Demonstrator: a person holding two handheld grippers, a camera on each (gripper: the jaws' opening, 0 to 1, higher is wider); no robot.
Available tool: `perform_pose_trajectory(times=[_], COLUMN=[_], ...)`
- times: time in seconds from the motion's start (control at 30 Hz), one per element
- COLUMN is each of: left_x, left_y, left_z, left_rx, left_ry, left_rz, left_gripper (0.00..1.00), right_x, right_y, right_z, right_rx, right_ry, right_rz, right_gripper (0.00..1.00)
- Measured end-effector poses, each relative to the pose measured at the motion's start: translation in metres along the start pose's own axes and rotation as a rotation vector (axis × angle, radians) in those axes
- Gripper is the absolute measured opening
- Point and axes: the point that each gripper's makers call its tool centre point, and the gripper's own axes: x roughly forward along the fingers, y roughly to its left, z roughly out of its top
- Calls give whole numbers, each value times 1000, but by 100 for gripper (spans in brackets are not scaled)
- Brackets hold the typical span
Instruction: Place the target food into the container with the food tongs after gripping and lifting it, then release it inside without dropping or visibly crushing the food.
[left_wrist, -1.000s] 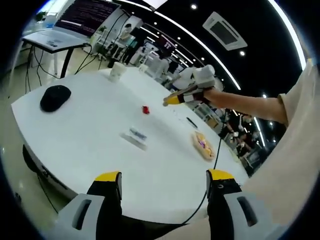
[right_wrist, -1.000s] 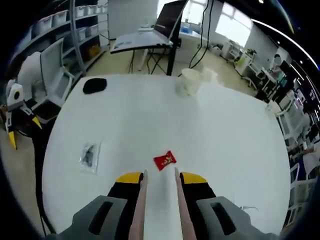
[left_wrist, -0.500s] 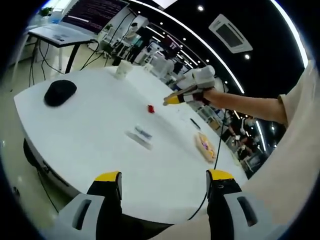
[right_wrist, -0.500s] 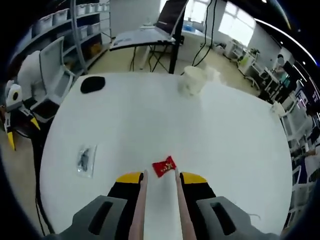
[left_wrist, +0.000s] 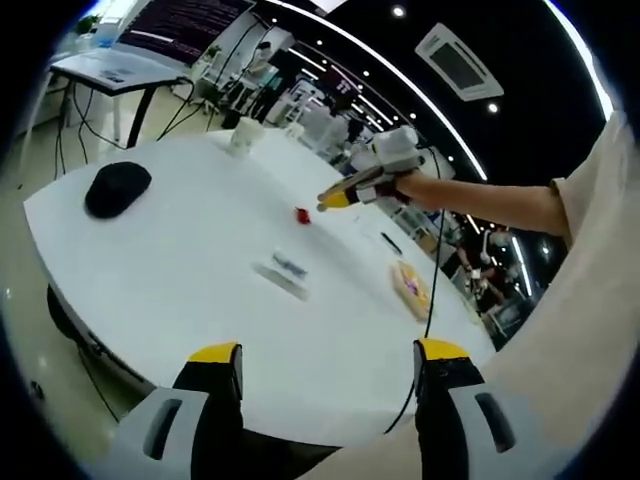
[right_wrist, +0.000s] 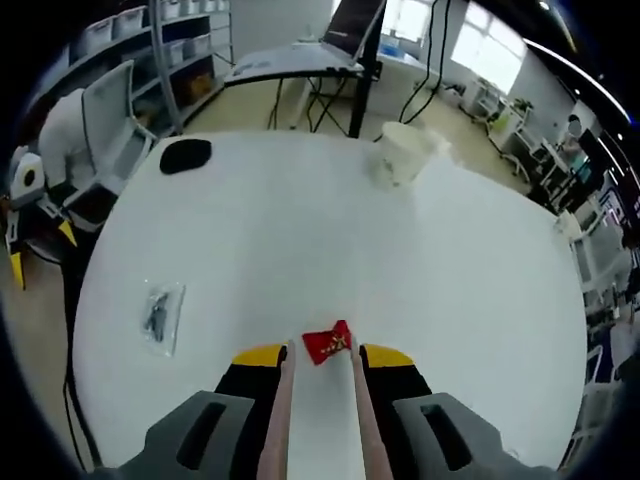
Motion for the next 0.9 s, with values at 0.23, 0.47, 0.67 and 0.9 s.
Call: perform_pose_trajectory(times=[0.23,0.47,0.67,0.9], left_x=[0,-1,4,7], left_y=[3,8,6,5], left_z=[-1,-1,0,-2], left_rx=[2,-15,-16,-21], left_ry=[13,11,18,23], left_rz=[2,14,9,5], left_gripper=[70,70,69,69], right_x=[20,25,27,31], right_y=[-2,-4,-8,-7], right_z=[-9,-14,-11,-11], right_rx=[-28,-53,-67,-93], right_ry=[42,57,55,64], right_rz=[11,16,16,27], right_gripper=[28,28,28,27])
